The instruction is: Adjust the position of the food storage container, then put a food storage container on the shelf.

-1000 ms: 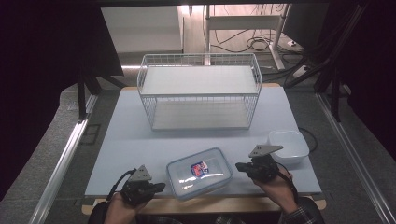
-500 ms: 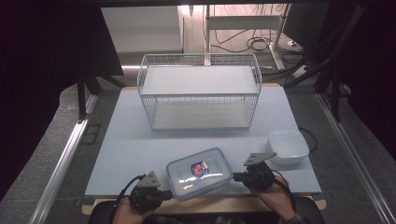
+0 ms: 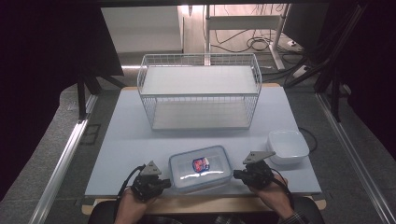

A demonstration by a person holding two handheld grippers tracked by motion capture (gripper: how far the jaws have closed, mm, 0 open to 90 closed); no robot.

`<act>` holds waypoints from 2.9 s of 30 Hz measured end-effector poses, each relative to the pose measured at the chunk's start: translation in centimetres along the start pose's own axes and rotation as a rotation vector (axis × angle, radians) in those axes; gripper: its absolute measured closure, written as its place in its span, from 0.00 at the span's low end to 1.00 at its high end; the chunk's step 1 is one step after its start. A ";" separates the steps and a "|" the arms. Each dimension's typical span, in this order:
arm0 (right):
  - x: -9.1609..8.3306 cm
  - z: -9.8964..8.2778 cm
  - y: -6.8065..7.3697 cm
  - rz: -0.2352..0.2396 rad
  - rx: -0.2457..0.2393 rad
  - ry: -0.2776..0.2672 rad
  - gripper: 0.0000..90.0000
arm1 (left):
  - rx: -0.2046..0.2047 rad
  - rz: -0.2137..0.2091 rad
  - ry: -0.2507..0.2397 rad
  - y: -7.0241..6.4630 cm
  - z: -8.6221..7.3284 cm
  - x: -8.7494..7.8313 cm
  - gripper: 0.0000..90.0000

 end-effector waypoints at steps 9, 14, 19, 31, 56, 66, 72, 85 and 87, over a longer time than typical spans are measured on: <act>0.4 0.6 -0.8 -0.020 0.011 -0.015 1.00 | 0.039 0.039 0.020 2.9 2.6 2.2 1.00; 0.4 0.8 -1.3 -0.024 0.015 -0.019 1.00 | 0.035 0.026 0.015 3.4 3.3 2.8 0.99; 0.3 0.8 -1.4 -0.010 0.023 -0.027 0.97 | 0.020 0.011 0.009 3.5 3.1 2.6 0.98; -2.6 0.9 -2.8 -0.087 0.001 -0.099 0.69 | 0.024 0.089 -0.101 4.4 1.7 -0.5 0.51; -3.0 1.6 -3.4 -0.080 0.009 -0.168 0.08 | -0.051 0.123 -0.163 6.0 1.1 -0.2 0.02; -2.4 3.5 -3.1 -0.046 0.001 -0.197 0.06 | -0.013 0.071 -0.130 5.1 2.6 -0.1 0.03; -2.0 4.4 -3.1 -0.029 -0.002 -0.200 0.04 | -0.006 0.059 -0.142 4.9 4.2 -0.1 0.03; -0.1 7.1 -2.9 -0.030 -0.024 -0.109 0.09 | 0.012 -0.080 -0.138 4.0 8.5 1.3 0.06; 0.5 7.1 -3.2 -0.010 -0.013 -0.094 0.09 | 0.014 -0.090 -0.127 3.8 8.7 1.9 0.06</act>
Point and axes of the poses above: each handheld gripper's, and its own axes: x roughly forward along the jaws, z roughly out of its top, y roughly to its left, the point moved 10 cm from there along x, roughly forward along the jaws, and after that the axes turned 13 degrees about z, right-handed, at the moved point
